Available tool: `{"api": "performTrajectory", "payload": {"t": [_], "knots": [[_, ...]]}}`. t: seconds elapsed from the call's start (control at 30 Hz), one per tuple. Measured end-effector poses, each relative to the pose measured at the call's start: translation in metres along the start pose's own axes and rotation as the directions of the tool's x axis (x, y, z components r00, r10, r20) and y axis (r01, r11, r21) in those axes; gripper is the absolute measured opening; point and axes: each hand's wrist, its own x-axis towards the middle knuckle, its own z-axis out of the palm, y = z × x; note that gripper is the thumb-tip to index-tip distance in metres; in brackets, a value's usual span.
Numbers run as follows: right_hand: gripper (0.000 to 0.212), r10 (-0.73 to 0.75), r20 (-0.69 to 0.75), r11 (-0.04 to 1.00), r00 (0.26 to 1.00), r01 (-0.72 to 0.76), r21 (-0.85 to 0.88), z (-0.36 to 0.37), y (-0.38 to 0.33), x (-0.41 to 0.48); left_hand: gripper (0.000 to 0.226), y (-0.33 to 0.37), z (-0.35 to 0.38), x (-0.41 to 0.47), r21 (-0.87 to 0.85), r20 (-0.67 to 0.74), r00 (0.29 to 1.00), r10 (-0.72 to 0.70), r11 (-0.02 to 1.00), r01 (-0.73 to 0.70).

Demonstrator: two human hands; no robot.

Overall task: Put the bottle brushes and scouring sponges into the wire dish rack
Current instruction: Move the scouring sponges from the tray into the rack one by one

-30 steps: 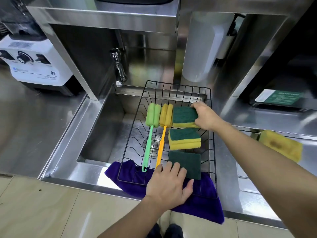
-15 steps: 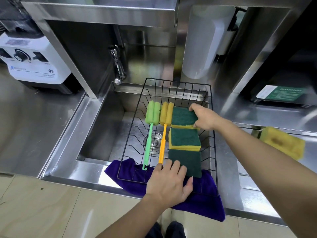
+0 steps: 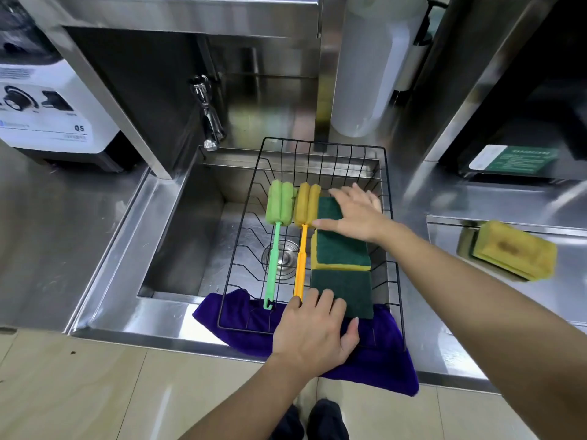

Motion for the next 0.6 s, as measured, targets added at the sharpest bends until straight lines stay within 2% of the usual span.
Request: {"api": "performTrajectory", "payload": {"t": [0.1,0.23,0.5,0.6], "knots": [[0.096,-0.038,0.061,0.991,0.997,0.046,-0.126,0.017,-0.007,-0.005,0.038,0.0,0.0,0.0,0.0,-0.005,1.0,0.001,1.0,-0.001],[0.099,0.005,0.081,0.971,0.997,0.015,-0.238,0.03,-0.009,-0.004,0.038,0.0,0.0,0.0,-0.007,0.001,1.0,-0.003,1.0,0.003],[0.094,0.017,0.082,0.975,0.996,0.002,-0.224,0.029,-0.009,-0.007,0.037,0.0,-0.001,0.001,-0.004,0.005,1.0,0.002,1.0,-0.001],[0.086,-0.026,-0.038,0.996,0.999,0.023,-0.086,0.019,-0.006,-0.017,0.037,0.0,0.0,0.0,0.005,-0.006,1.0,0.013,1.0,-0.013]]}}
